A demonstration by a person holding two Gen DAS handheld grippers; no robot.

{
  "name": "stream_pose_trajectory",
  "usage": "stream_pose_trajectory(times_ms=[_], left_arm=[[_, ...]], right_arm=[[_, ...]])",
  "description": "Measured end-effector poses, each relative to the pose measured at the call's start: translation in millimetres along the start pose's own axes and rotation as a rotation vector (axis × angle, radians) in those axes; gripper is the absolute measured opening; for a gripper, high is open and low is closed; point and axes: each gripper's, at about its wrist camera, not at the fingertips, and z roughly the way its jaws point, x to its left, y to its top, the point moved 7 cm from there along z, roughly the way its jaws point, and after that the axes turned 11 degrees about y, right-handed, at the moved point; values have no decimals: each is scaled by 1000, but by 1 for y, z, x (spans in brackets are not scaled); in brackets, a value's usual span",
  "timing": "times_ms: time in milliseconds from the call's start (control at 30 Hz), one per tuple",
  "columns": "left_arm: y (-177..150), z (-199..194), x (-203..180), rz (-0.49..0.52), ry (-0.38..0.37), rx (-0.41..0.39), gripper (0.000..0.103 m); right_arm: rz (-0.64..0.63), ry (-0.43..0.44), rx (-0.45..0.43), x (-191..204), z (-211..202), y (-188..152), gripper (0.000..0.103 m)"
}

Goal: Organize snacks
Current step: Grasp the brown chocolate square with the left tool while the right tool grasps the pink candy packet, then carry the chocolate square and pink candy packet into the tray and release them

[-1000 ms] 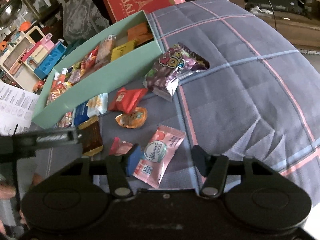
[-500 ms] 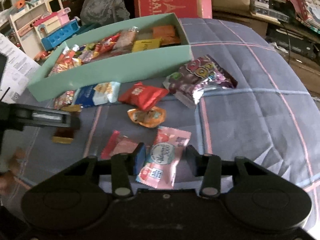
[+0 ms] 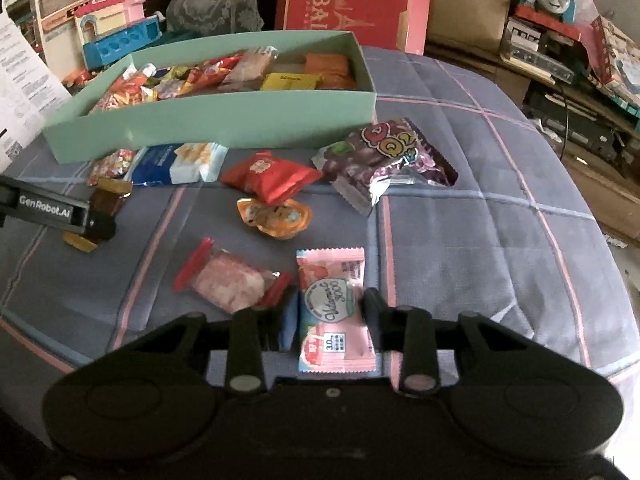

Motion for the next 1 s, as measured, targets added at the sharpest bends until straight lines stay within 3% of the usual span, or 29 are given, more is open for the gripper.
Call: stream_pose_trajectory(times_ms=[100, 133, 167, 200, 433, 633, 1000], left_arm=[[2, -7, -10, 45, -30, -36, 73], [3, -10, -14, 62, -46, -48, 60], [3, -13, -17, 80, -36, -62, 39], [4, -15, -20, 91, -44, -67, 37], [-1, -20, -16, 74, -56, -45, 37], [1, -39, -6, 59, -82, -72, 37], [63, -76, 9, 5, -123, -197, 37]], right_arm=[[3, 5, -2, 1, 1, 1, 32], [13, 11, -3, 0, 1, 1, 32], [28, 18, -2, -2, 0, 1, 32], [45, 26, 0, -4, -1, 2, 31], [149, 68, -2, -15, -11, 3, 31], [179, 88, -34, -17, -25, 14, 31], [183, 159, -118, -13, -43, 76, 31]])
